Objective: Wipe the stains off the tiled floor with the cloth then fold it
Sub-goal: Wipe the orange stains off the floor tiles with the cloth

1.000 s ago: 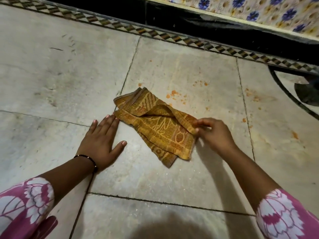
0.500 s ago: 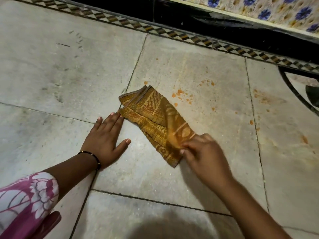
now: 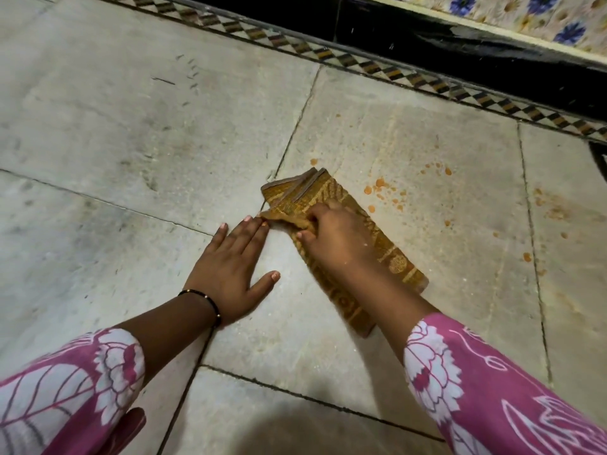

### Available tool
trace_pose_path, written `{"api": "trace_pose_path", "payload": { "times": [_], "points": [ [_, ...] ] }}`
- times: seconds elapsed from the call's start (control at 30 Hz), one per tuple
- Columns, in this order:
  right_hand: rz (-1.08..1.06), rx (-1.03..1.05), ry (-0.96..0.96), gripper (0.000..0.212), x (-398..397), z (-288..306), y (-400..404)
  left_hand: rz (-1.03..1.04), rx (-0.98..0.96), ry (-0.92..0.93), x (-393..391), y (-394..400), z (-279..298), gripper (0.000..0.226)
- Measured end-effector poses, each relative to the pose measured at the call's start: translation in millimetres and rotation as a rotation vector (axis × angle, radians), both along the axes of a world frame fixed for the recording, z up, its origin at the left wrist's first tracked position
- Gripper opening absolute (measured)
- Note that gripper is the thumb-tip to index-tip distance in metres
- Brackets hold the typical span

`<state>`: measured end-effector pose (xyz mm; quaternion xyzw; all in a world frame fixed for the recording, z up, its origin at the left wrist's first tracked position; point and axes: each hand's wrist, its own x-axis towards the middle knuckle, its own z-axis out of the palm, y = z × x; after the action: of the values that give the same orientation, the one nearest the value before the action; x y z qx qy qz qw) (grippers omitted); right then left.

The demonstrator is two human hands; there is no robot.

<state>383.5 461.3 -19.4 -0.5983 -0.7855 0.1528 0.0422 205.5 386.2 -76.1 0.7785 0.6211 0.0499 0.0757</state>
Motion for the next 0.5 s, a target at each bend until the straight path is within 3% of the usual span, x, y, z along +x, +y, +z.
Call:
{"api": "trace_pose_path", "payload": {
  "times": [0.07,0.13,0.23,0.3,0.4,0.5],
  "points": [
    [-0.101,-0.042,0.145,0.014,1.7,-0.3,5.4,0.000,0.005,-0.011,-0.5,0.1,-0.8,0.079],
    [-0.264,-0.167,0.306,0.015,4.1,1.9,12.3,0.003,0.001,-0.024,-1.5,-0.3,-1.6,0.079],
    [-0.647,-0.330,0.891,0.017,4.0,19.3,25.5,0.011,-0.003,-0.037,-2.0,0.3,-1.6,0.079],
    [-0.710,-0.398,1.155,0.015,-3.6,29.7,35.1,0.014,-0.008,-0.043,-2.0,0.7,-1.9,0.079],
    [-0.430,-0.451,0.934,0.010,-24.2,27.3,38.9,0.003,-0.011,-0.034,-3.0,1.1,-3.1,0.078],
    [-0.169,-0.229,0.554,0.022,-10.7,19.2,26.7,-0.004,-0.018,-0.030,-4.2,1.7,-3.6,0.078]
  ]
}}
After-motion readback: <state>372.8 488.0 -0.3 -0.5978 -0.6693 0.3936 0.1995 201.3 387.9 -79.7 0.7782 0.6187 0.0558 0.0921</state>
